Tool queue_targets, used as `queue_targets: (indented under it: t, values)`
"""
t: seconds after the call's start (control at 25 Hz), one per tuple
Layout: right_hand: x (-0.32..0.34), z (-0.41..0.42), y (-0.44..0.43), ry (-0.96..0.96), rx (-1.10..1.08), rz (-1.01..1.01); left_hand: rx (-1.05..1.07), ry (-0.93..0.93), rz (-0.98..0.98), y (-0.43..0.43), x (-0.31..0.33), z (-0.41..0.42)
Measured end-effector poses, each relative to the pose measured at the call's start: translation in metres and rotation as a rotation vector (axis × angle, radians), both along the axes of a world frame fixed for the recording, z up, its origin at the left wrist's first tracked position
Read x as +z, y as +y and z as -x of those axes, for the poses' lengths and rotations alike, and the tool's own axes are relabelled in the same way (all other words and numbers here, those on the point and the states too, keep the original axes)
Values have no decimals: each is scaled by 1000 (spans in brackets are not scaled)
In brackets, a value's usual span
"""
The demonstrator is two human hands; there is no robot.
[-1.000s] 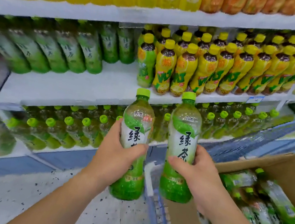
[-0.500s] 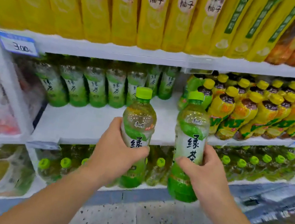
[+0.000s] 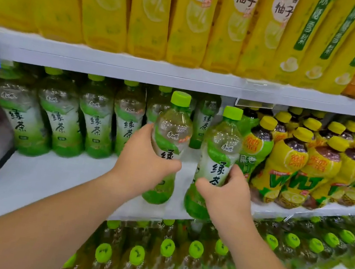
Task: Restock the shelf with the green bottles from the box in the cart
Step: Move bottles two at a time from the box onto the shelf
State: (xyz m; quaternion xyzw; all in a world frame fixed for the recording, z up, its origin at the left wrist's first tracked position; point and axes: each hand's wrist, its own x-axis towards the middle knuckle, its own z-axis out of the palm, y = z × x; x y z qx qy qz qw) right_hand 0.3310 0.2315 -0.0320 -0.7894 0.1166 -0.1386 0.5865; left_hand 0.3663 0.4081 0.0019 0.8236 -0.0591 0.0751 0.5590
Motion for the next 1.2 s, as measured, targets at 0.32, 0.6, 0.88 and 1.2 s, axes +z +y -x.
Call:
queue_targets:
  t: [0.32, 0.6, 0.88, 1.2]
  values:
    - [-41, -51, -3, -212, 0, 30, 35, -157, 76, -19, -45, -41]
    - [-76, -62, -3, -346, -59, 106, 22, -373, -47, -19, -101, -30]
    - [-107, -39, -7, -383, -176, 495, -40, -301, -199, -1, -125, -26]
    - [-89, -73, -6, -240, -178, 445, 100, -239, -113, -17, -121, -47]
